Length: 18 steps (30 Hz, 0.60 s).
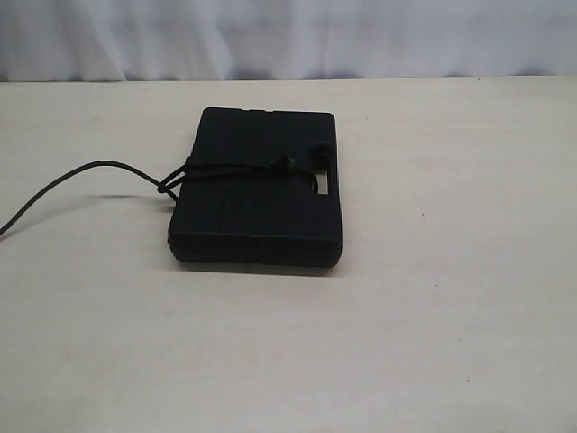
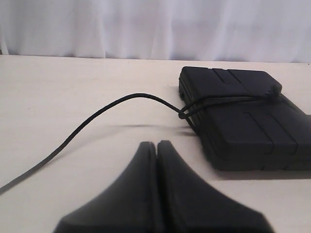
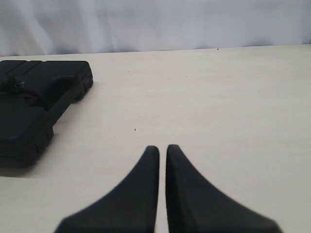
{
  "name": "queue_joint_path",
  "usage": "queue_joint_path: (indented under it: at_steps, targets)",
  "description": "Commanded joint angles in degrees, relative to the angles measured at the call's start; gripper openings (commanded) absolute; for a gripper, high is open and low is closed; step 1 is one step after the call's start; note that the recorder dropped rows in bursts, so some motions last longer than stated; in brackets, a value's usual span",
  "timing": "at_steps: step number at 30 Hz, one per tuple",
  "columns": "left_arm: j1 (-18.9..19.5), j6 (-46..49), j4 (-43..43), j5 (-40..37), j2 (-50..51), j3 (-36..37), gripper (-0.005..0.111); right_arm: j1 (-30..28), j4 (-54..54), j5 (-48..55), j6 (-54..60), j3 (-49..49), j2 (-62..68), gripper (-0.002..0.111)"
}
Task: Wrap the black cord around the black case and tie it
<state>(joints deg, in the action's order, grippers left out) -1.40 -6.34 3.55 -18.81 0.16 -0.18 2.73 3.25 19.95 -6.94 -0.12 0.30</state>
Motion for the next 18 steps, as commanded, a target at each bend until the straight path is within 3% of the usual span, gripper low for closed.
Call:
queue_joint_path:
  at_steps: [1,18]
  targets:
    - [0.1,-0.6,-0.1,0.3,-0.2,0.2,0.000,-0.4,0.6,0.0,-0.2,0.1,-0.3,0.005]
    - [0.1,-0.6,0.1,0.7,-0.2,0.2,0.000,-0.4,0.6,0.0,-0.2,0.1,-0.3,0.005]
